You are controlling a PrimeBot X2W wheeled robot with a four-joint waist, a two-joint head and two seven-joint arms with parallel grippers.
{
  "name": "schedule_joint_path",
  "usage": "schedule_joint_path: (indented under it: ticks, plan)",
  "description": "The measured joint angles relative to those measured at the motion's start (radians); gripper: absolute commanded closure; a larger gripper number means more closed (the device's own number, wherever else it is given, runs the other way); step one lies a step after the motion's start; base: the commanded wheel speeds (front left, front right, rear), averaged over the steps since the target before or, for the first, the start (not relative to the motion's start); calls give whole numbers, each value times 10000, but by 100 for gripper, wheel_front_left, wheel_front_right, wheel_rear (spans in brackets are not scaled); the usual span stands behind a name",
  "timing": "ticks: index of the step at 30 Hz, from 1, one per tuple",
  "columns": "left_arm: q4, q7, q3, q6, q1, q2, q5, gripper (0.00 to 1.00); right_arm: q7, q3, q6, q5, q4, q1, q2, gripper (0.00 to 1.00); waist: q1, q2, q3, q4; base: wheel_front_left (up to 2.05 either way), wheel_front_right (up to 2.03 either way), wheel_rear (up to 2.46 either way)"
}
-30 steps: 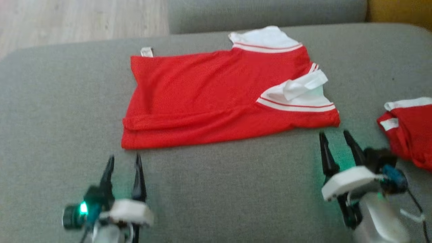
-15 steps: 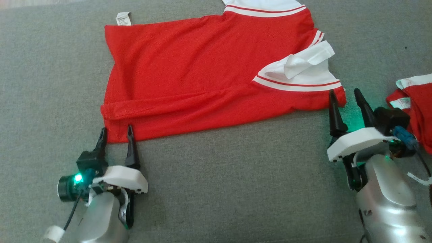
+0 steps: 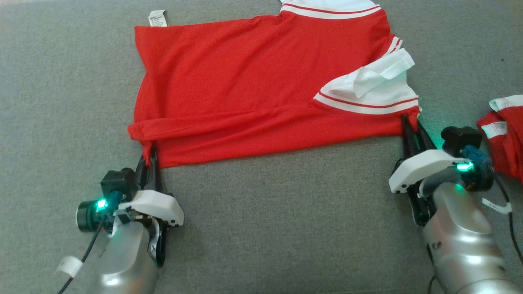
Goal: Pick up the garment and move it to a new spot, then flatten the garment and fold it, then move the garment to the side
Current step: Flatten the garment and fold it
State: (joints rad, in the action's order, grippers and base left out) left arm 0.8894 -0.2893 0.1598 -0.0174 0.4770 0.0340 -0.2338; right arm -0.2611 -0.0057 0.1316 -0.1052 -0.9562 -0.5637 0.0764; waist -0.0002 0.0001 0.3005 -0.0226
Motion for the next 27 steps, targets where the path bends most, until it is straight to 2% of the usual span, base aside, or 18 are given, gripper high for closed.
schedule_joint_path:
  ticks: [5, 10, 15, 20, 23, 27]
  plan:
    - [8, 163, 50, 86, 58, 8, -144, 100, 19, 316, 0, -740, -184, -179, -36, 100, 4, -1, -281, 34, 0, 0, 0]
    - [-581, 326, -77, 94, -185, 23, -23, 100, 31, 387, 0, -1517, 313, -190, -54, 100, 4, -1, -805, 77, 0, 0, 0]
    - [-1016, 326, -362, 272, -61, 393, 251, 100, 33, 683, 0, -2217, 167, -356, -27, 100, 3, -1, -1561, 94, 0, 0, 0]
    - [-512, 326, -405, 410, -230, 479, 301, 100, 378, 1087, 0, -2995, -81, -350, 79, 100, 0, 0, -2418, 100, 0, 0, 0]
    - [-142, 326, -401, 449, -795, 408, 293, 100, 560, 1423, 0, -3379, -65, 261, 265, 100, 0, 0, -2826, 104, 0, 0, 0]
    - [244, 328, -362, 529, -1997, 128, 121, 100, 637, 1689, 0, -3944, 104, 1843, 451, 100, -1, 0, -3038, 111, 0, 0, 0]
